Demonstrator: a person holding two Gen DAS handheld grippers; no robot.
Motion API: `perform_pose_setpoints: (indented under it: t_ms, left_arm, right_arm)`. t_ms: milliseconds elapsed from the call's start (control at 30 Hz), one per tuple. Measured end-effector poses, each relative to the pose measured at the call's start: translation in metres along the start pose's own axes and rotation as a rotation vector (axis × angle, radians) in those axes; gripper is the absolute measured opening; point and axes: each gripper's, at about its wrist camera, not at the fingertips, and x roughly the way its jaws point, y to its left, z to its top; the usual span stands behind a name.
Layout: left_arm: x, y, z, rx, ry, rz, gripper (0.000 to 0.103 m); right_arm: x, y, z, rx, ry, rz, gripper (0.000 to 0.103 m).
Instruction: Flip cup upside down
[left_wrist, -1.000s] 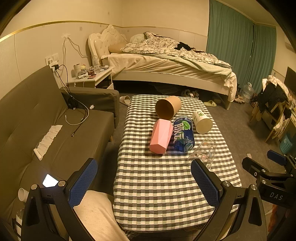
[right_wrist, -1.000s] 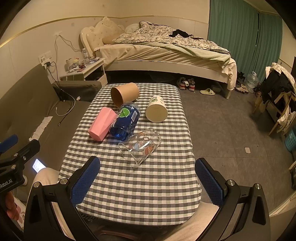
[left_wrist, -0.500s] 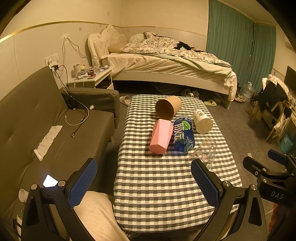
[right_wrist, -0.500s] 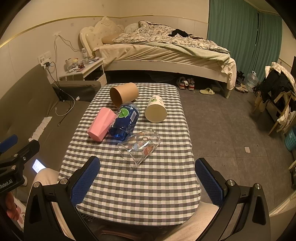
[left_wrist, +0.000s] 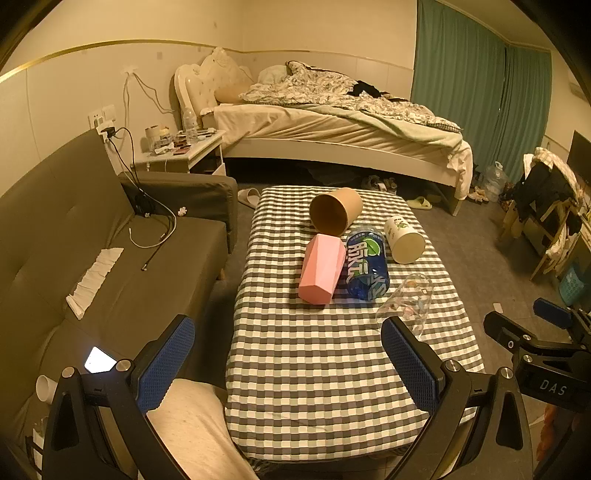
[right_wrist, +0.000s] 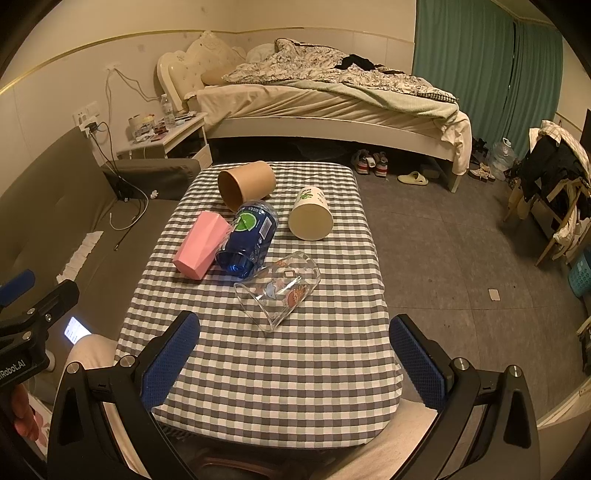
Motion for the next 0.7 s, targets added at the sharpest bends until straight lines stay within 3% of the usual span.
perform_pose_setpoints:
  t_ms: [400,700]
  left_arm:
    - [0.009,0.000,-0.003,-0.002,0.004,-0.009,0.103]
    - [0.046,0.031,0.030,-0.020,0.017,0.005,0.103]
  right_arm:
    - [0.007,0.007,0.001,0.010,0.026,-0.003,0.103]
    - [0.025,0.017,0.028,0.043,0.068,-0.014,0.103]
